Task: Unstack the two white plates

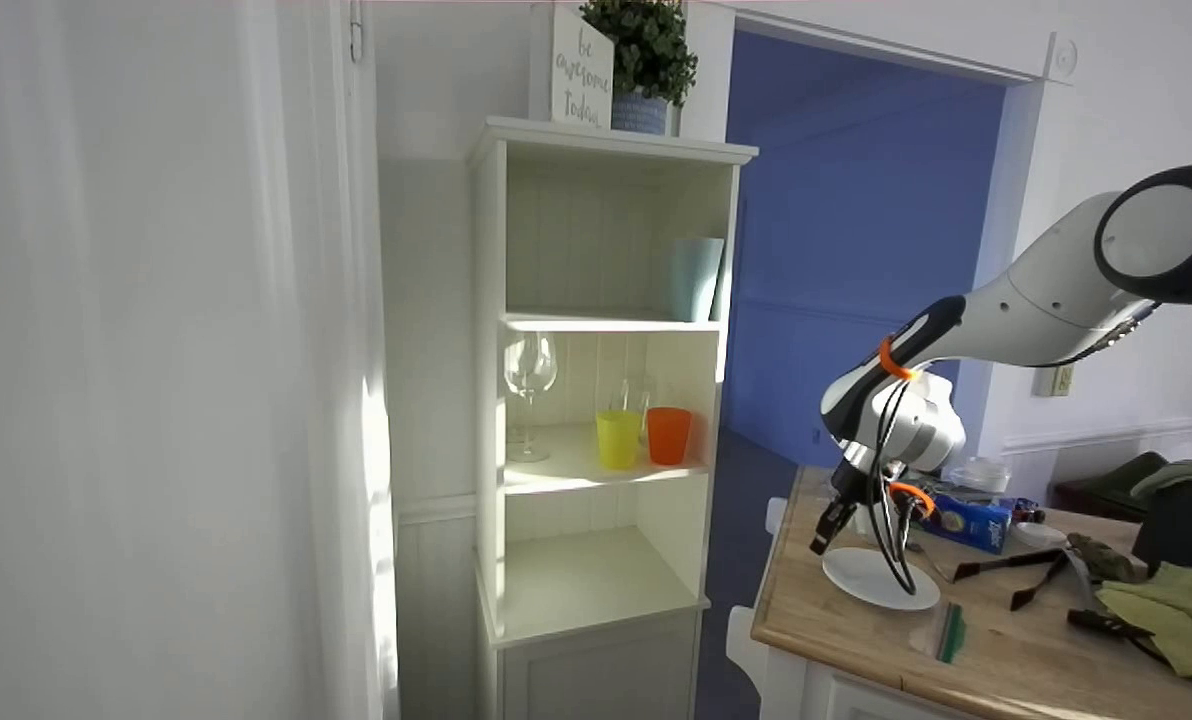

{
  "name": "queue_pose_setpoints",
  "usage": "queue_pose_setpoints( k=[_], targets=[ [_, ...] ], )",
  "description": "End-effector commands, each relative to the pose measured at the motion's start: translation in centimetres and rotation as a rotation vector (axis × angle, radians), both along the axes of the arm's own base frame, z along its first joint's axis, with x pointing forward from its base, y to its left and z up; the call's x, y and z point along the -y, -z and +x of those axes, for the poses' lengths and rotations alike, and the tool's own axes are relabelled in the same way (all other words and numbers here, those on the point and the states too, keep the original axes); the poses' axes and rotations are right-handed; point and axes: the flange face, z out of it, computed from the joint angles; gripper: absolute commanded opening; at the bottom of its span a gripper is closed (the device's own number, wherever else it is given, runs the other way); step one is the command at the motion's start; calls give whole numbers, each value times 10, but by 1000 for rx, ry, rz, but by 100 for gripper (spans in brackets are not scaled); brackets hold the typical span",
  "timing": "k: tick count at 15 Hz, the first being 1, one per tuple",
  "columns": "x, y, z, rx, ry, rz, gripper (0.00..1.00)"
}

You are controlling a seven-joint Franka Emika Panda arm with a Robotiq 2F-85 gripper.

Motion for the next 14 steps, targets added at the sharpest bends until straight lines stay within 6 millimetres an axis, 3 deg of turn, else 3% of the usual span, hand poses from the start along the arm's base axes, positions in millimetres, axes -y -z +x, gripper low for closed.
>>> queue_pose_setpoints(
  k=[1,14],
  targets=[
    [5,1,4,23,-9,26,3],
    [12,11,3,11,-4,38,3]
  ],
)
